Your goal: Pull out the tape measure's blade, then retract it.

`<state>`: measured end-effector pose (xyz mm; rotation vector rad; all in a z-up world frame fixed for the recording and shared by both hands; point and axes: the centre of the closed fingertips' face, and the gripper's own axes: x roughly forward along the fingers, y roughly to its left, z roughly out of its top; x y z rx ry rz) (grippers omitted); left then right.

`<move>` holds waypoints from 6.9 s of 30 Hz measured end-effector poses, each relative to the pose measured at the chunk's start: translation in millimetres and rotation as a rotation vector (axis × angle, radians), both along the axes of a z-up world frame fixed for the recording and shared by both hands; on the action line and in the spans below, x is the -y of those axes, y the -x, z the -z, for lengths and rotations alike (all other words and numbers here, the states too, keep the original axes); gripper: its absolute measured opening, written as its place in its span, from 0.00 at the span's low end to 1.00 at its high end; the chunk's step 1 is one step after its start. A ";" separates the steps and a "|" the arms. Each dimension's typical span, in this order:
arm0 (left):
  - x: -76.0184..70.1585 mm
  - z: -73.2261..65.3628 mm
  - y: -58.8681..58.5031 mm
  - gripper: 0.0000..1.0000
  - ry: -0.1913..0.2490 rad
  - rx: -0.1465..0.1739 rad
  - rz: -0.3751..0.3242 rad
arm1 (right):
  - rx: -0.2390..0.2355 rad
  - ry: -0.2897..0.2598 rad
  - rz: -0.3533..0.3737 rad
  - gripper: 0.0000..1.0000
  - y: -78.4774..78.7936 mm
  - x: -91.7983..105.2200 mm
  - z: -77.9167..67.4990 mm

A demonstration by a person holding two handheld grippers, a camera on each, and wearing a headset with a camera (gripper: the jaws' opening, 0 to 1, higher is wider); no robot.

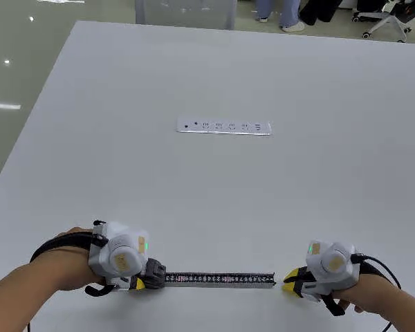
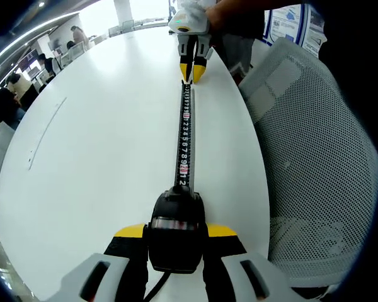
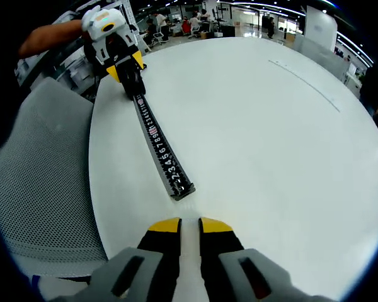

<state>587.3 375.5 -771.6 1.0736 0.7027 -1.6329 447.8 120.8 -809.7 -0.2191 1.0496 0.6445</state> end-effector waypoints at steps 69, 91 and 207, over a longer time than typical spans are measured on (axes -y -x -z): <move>-96.6 -60.5 6.1 1.00 0.610 -0.138 -0.846 | 0.409 -0.075 0.460 0.99 94.9 7.7 -85.2; -85.6 -60.5 4.9 1.00 0.641 -0.141 -0.872 | 0.368 -0.073 0.483 0.98 107.0 24.6 -80.8; -19.2 -24.8 -21.7 0.98 0.642 0.015 -1.238 | -0.016 0.141 -0.396 0.15 -20.5 -33.4 3.4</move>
